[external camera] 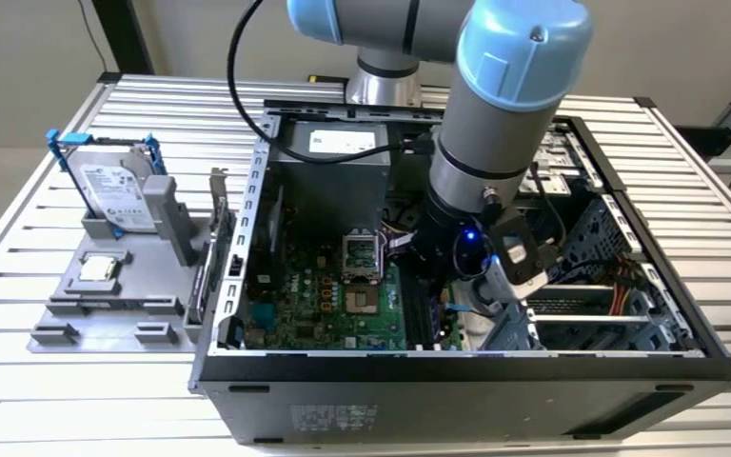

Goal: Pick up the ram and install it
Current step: 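Insert the ram into the slot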

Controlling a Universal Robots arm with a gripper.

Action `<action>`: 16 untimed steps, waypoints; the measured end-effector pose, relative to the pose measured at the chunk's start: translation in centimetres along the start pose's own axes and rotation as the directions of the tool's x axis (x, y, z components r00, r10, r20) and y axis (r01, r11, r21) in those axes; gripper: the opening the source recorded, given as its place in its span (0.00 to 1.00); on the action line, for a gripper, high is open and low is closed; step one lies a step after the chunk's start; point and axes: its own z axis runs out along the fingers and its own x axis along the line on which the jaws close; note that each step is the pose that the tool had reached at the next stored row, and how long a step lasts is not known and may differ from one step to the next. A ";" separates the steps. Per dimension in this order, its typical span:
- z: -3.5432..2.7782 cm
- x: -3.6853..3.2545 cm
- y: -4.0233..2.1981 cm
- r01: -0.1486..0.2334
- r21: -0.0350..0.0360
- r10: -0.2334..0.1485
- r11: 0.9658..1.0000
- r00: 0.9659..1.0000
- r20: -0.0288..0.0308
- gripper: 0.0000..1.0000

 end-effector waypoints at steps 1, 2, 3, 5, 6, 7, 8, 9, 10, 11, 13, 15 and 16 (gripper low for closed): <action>0.05 0.00 0.01 0.000 0.000 0.000 1.000 1.000 0.000 0.00; 0.09 0.01 0.02 0.000 0.000 0.000 1.000 1.000 0.000 0.00; 0.12 0.01 0.03 0.000 0.000 0.000 1.000 1.000 0.000 0.00; 0.23 0.01 0.04 0.000 0.000 0.000 1.000 1.000 0.000 0.00; 0.29 0.01 0.04 0.000 0.000 0.000 1.000 1.000 0.000 0.00; 0.34 0.01 0.04 0.000 0.000 0.000 1.000 1.000 0.000 0.00; 0.37 0.02 0.03 0.000 0.000 0.000 1.000 1.000 0.000 0.00; 0.38 0.02 0.03 0.000 0.000 0.000 1.000 1.000 0.000 0.00; 0.38 0.02 0.03 0.000 0.000 0.000 1.000 1.000 0.000 0.00; 0.38 0.02 0.03 0.000 0.000 0.000 1.000 1.000 0.000 0.00; 0.39 0.02 0.03 0.000 0.000 0.000 1.000 1.000 0.000 0.00; 0.39 0.02 0.03 0.000 0.000 0.000 1.000 1.000 0.000 0.00; 0.40 0.01 0.03 0.000 0.000 0.000 1.000 1.000 0.000 0.00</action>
